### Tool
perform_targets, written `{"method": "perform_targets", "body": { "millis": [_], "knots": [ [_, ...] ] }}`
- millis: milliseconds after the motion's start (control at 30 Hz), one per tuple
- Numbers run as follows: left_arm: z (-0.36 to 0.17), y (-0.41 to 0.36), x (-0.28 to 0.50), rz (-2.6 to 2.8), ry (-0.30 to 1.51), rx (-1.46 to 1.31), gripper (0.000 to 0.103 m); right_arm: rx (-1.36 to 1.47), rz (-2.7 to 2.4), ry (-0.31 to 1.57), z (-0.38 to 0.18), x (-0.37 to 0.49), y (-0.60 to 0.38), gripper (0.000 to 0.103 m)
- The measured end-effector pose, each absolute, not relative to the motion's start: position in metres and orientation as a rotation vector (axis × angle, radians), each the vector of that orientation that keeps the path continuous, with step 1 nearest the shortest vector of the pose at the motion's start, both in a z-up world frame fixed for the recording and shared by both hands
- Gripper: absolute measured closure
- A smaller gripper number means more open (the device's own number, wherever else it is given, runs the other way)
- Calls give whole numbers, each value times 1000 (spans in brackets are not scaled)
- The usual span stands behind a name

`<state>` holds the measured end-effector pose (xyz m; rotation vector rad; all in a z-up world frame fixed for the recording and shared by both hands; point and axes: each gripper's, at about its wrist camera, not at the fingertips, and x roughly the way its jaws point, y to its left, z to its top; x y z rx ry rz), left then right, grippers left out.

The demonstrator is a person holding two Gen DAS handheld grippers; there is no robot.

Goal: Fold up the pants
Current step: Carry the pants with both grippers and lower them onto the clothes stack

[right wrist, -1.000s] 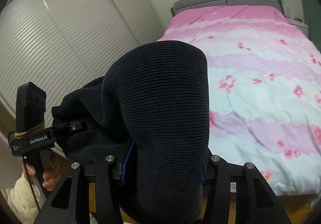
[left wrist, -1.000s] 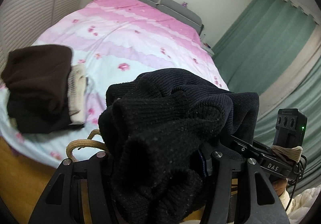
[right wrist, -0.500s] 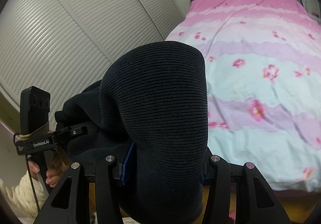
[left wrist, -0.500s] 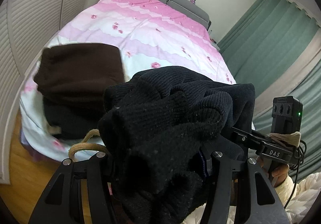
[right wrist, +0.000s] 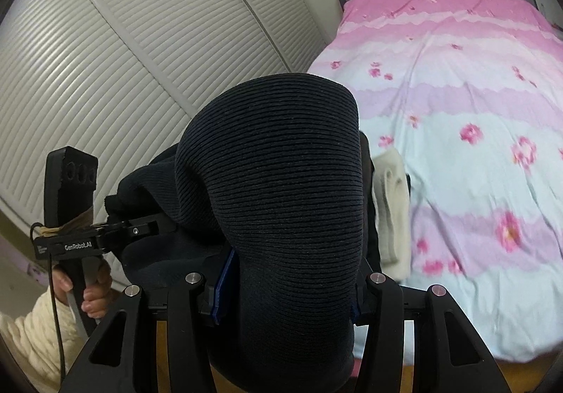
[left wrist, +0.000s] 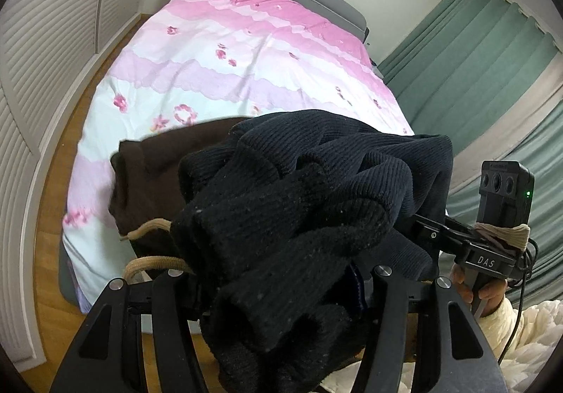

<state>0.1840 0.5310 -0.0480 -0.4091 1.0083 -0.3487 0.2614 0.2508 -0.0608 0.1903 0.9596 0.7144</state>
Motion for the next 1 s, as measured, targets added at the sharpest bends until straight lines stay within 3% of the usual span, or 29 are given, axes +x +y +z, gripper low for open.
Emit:
{"method": "perform_targets", "body": {
  "millis": [333,600,667,800,1000],
  "knots": [
    [-80,573,263,-284,1075,-436,41,163,718,977,-74,317,299,53],
    [-118,602,291,-111,1171,-375,39,217,695,1116,-125,374,311,52],
    [-121,608,289,-105,1169,-400,37,232,656,1148,-137,386,314,48],
    [-129,604,285,-80,1179,-346,32,150,577,1113,-137,377,308,25],
    [-151,610,283,-69,1191,-395,23,144,545,1092,-147,373,290,19]
  ]
}}
